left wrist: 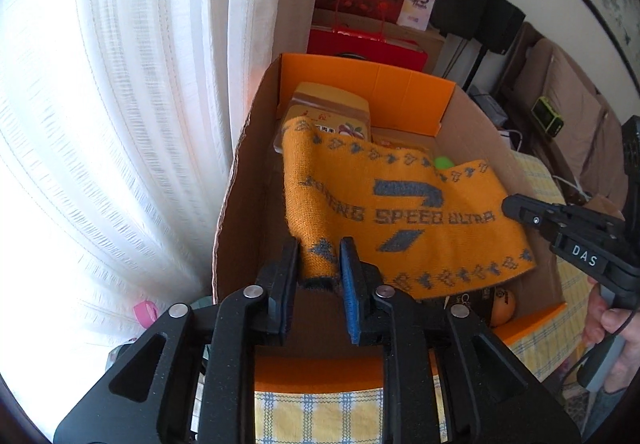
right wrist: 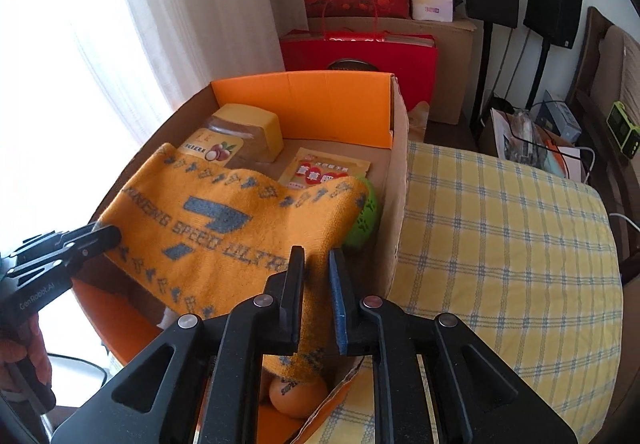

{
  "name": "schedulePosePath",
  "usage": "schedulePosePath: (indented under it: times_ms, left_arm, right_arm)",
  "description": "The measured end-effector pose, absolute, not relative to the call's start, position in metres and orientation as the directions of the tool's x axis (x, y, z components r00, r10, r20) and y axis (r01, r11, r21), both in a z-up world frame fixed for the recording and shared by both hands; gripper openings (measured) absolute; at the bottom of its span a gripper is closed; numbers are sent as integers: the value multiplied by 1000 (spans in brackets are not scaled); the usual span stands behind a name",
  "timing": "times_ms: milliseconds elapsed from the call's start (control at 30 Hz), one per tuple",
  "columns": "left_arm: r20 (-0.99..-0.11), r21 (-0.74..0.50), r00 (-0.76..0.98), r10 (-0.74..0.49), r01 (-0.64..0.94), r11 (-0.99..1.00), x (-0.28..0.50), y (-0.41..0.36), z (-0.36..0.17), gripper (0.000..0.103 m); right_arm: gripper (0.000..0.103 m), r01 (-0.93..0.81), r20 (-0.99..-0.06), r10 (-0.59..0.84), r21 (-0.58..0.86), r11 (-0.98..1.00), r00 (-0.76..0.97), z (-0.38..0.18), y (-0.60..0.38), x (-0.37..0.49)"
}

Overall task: Organize objects
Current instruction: 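Carry the towel over the box with both tools and lower it onto the items, then open both tools to release the towel and withdraw from the box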

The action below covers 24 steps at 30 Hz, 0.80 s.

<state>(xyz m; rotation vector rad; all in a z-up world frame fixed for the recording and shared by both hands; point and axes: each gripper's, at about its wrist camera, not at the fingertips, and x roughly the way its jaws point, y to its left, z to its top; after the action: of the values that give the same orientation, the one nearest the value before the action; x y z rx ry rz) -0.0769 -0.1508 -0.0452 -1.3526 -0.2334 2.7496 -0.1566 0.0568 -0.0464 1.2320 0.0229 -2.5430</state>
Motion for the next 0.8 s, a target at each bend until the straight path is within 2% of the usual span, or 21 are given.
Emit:
schedulePosePath:
  times_ms: [100,133,367,433,500,567,600,633,700,800]
  left_arm:
    - [-783,-170,-607,135,0,-985,-72,-149,-46,51]
    - [-778,-171,-613,135,1,-985,-70,-150,-44,54]
    - [-756,-141,-645,111,-4,-990,-59,-144,-27,68]
    - [-751,-131,-651,108,-13,-991,-55,-140,-24,75]
    - [-753,-125,-649,109,-22,-992,-52,-135,-22,76]
    - [-751,-136,-649,120,-27,-990,-49,-131,-21,76]
    - [-749,-140,-651,122,-25,-990,-47,-129,-20,80]
    - [-746,-143,-654,123,-23,-990,-45,-128,-19,89]
    - [-737,-146,-665,120,-17,-989,-41,-124,-17,96]
    - [-737,-152,-664,123,-14,-988,-34,-120,-16,102]
  right_arm:
    - [24,285,-763,-277,126,-950,-584,-45,58,-155]
    - [28,285,-760,-281,132,-949,-586,-44,59,-154]
    - [40,287,-720,-296,139,-948,-628,-24,69,-140]
    - [56,287,-712,-294,135,-948,-637,-20,72,-134]
    - [65,289,-706,-294,131,-948,-644,-19,75,-128]
    - [69,293,-704,-287,117,-949,-649,-18,77,-120]
    - [72,292,-703,-280,107,-950,-654,-18,78,-117]
    - [77,290,-698,-274,98,-952,-662,-16,80,-112]
    - [83,285,-685,-263,83,-955,-679,-13,84,-104]
    - [86,278,-678,-249,69,-958,-692,-10,91,-95]
